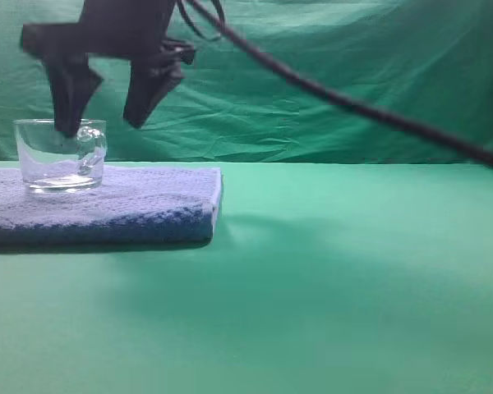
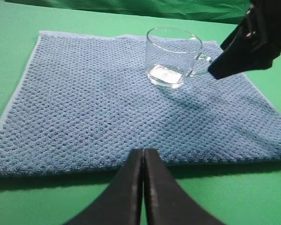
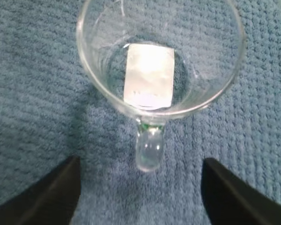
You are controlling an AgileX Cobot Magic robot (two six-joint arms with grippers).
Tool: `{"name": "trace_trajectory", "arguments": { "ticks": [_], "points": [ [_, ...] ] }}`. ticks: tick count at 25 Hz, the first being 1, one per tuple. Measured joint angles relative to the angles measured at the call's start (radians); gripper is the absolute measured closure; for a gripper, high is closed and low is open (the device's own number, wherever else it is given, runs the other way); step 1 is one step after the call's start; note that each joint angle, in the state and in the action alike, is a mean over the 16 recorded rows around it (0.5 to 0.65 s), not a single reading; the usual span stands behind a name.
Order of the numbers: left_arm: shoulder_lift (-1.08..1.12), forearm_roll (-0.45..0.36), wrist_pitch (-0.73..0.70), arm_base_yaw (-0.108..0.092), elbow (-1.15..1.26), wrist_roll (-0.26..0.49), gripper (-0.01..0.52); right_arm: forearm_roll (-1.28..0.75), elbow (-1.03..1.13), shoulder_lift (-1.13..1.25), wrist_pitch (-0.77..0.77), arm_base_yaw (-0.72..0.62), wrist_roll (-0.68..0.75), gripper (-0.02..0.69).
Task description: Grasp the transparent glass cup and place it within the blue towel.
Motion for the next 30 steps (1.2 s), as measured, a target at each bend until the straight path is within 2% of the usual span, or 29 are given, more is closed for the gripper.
{"name": "trace_trajectory", "arguments": {
  "ticks": [4, 7, 13, 25, 30],
  "points": [
    [0.000, 0.000, 0.000, 0.000, 0.000, 0.000, 0.514, -0.057, 0.007, -0.113, 0.075, -0.012, 0.054, 0.628],
    [0.000, 0.000, 0.000, 0.000, 0.000, 0.000, 0.514, -0.086, 0.054, -0.202, 0.096, -0.021, 0.088, 0.659],
    [0.000, 0.000, 0.000, 0.000, 0.000, 0.000, 0.514, -0.100, 0.253, -0.386, 0.048, -0.035, 0.131, 0.665],
    [0.000, 0.000, 0.000, 0.000, 0.000, 0.000, 0.514, 0.003, 0.867, -0.778, -0.298, -0.030, 0.177, 0.665],
    [0.000, 0.000, 0.000, 0.000, 0.000, 0.000, 0.514, 0.044, 1.057, -0.956, -0.385, -0.025, 0.180, 0.665]
  ]
}}
